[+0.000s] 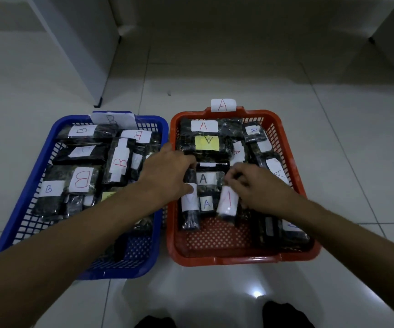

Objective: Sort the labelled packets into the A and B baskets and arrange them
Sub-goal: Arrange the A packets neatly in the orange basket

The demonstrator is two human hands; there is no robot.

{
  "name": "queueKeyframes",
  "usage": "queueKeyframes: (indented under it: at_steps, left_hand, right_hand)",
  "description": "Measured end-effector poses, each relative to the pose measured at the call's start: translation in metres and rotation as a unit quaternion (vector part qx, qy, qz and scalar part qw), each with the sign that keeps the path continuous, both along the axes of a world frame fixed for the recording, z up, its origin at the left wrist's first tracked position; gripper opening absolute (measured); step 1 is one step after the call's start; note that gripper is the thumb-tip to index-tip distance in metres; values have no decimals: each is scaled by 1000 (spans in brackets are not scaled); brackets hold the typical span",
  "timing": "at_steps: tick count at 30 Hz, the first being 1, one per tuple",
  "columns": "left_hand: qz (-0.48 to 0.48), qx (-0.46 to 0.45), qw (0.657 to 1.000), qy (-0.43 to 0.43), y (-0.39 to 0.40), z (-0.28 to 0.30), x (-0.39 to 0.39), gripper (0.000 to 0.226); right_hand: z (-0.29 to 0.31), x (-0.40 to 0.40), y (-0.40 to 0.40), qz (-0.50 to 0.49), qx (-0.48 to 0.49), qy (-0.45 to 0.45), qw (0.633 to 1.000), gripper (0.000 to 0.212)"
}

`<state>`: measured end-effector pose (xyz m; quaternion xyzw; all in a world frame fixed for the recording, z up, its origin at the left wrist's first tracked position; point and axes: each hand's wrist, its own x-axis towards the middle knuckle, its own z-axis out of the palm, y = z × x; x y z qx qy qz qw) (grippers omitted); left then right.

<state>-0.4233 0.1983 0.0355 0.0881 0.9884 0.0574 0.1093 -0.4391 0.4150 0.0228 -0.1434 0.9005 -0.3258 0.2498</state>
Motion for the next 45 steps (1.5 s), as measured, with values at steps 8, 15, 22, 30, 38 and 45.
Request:
queueKeyframes:
  at_steps: [8,15,22,30,38,45]
  left_hand:
    - [1,6,1000,9,-5,-6,6,62]
    - [-27,-29,999,17,-1,-12,10,88]
    - [-15,15,1000,14,-4,-4,8,71]
    - [-31,-38,999,16,0,-3,12,84]
    - [-54,-84,995,12,0,-5,17,97]
    - [-74,-92,993,-6,9,-5,20,111]
  right_hand:
    - [-35,-1,-34,-86,-114,-14,990,38]
    - [-44,3,-43,-96,-115,106,983,44]
    - [-53,6,-37,-95,-75,162,979,33]
    - [-48,8,-31,-79,-138,114,981,26]
    - [-15,23,-1,167,325,223,904,77]
    - [-22,22,-5,141,213,180,950,62]
